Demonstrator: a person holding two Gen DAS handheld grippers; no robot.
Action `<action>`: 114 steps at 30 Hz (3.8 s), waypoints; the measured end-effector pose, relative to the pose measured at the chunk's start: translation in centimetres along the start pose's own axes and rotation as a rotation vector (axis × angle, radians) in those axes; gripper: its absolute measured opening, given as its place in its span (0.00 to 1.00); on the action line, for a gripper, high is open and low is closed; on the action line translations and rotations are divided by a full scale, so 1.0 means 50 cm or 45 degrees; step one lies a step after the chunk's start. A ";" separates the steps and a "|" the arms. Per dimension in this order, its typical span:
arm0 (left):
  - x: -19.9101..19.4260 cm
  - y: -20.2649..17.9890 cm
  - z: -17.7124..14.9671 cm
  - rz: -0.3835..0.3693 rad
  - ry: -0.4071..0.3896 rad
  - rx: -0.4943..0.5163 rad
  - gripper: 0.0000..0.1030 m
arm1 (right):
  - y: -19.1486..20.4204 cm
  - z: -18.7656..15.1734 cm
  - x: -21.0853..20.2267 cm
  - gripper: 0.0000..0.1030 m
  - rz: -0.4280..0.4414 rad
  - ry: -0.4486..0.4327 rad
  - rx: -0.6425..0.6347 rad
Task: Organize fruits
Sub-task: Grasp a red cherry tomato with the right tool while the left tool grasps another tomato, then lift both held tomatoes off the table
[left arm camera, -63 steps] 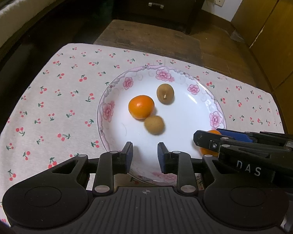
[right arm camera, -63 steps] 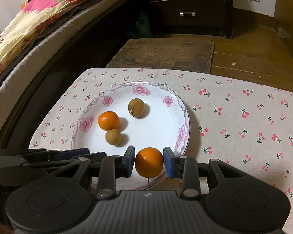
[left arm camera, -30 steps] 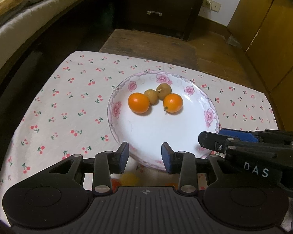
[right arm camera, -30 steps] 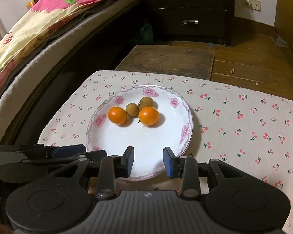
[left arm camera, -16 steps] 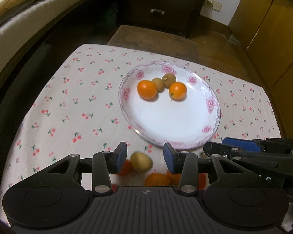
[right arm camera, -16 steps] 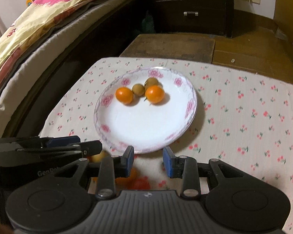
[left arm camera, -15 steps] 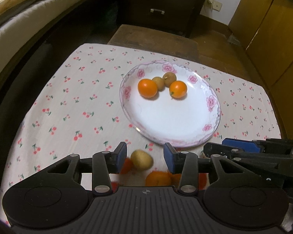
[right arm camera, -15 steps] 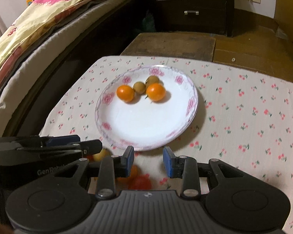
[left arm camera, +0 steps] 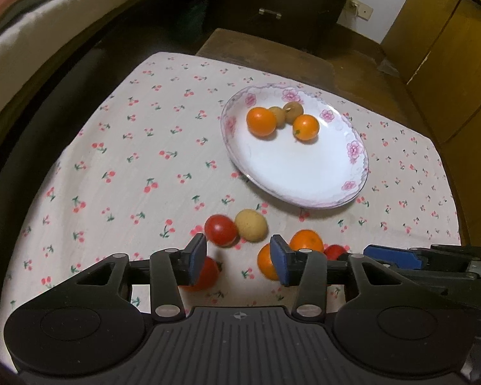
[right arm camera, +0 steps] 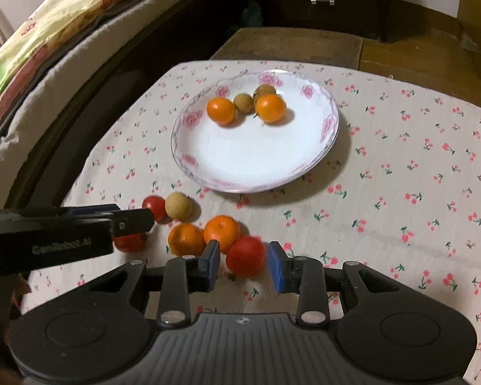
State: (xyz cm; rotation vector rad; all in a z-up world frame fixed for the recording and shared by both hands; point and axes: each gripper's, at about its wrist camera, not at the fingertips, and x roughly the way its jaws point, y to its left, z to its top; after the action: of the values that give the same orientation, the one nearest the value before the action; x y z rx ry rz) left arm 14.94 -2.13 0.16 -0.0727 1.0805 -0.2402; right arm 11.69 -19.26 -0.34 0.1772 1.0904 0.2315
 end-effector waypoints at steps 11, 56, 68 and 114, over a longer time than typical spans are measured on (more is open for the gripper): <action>0.025 0.021 -0.019 0.055 0.050 0.005 0.55 | 0.000 -0.006 0.040 0.33 -0.007 0.056 -0.002; 0.042 -0.009 -0.050 -0.013 0.133 0.070 0.38 | -0.015 -0.053 0.017 0.30 -0.026 0.094 -0.016; 0.059 -0.023 -0.049 0.004 0.134 0.094 0.40 | -0.023 -0.044 0.038 0.30 -0.033 0.100 0.004; 0.029 -0.035 -0.051 0.025 0.084 0.118 0.34 | -0.013 -0.044 -0.029 0.30 -0.001 0.009 0.004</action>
State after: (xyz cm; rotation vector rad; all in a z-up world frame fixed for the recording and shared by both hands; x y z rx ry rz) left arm 13.08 -4.03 -1.98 0.0291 1.1338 -0.2762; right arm 9.15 -20.22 -0.29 0.1783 1.0982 0.2299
